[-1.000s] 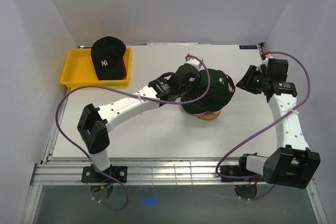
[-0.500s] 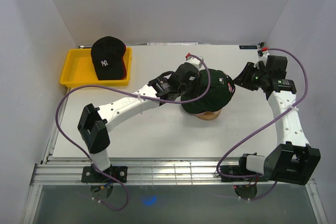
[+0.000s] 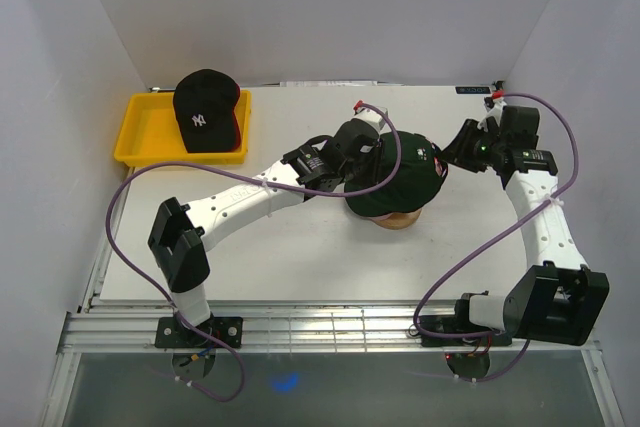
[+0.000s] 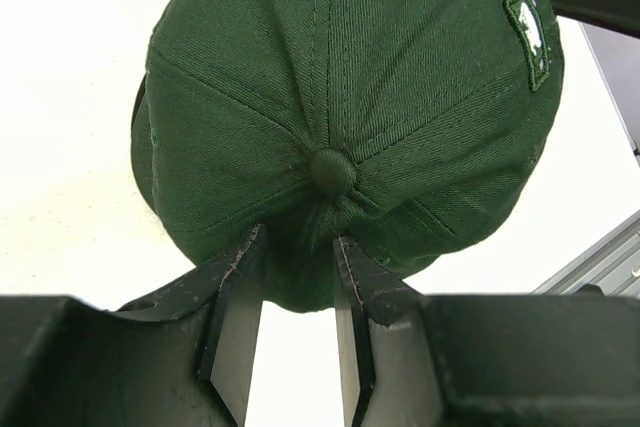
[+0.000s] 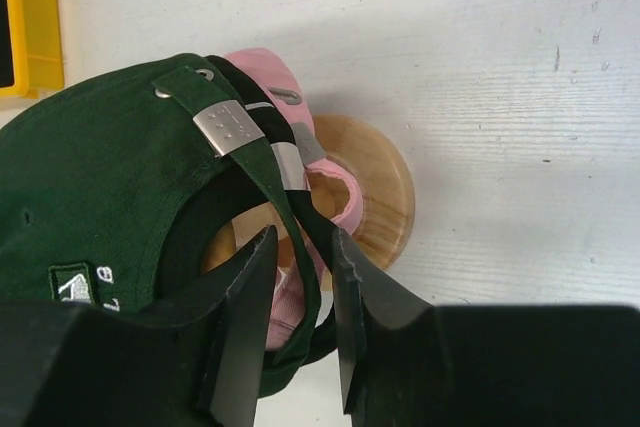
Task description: Stack the hats
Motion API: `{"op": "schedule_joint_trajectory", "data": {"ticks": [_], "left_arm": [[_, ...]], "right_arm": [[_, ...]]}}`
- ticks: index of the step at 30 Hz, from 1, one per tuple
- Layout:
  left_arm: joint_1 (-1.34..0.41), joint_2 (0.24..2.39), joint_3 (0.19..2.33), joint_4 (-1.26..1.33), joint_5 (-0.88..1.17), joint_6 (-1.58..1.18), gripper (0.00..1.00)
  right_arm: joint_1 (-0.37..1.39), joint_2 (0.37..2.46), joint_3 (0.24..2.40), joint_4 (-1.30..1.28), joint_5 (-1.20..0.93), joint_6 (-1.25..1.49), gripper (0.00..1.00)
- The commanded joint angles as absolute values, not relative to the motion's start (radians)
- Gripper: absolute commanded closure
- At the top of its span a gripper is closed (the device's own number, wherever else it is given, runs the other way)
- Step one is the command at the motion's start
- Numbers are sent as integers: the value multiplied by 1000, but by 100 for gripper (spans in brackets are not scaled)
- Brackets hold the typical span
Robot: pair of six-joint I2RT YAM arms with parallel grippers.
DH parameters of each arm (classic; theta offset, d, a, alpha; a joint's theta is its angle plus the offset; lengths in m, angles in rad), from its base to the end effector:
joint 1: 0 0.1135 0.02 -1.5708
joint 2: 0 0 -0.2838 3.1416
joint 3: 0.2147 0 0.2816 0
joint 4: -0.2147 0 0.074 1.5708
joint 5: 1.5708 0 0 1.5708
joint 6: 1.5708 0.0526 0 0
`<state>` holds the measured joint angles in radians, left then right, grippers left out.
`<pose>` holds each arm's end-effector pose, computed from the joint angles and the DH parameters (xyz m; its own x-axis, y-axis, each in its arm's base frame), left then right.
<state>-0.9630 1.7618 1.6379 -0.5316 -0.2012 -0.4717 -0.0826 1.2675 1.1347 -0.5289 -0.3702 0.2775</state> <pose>0.2678 -0.3666 0.3412 -0.6345 0.1324 -0.7615 0.4778 0.8417 -0.2517 0.3135 -0.0069 0.3318 -0.6458 0.3097 -0.6979 -0.0318 0.9023 0.4299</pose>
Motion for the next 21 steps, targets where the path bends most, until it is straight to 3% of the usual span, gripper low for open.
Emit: {"op": "schedule_joint_trajectory", "data": {"ticks": [1,12,17,21], "left_arm": [[-954,1761,1684,-541,-204,-469,57],[-954,1752,1681,-543,-201,-468,57],[-954,1710,1669,-525,-193,-463,43],[-954,1654,1655,-505,-192,-456,35]], "right_arm": [[-77,1281,1121,-480,-387,279,66],[-77,1282,1112,-466,-341,290,79],[-78,1290,1132,-486,-292,291,91],[-90,1299,1129,-499,-261,284,92]]}}
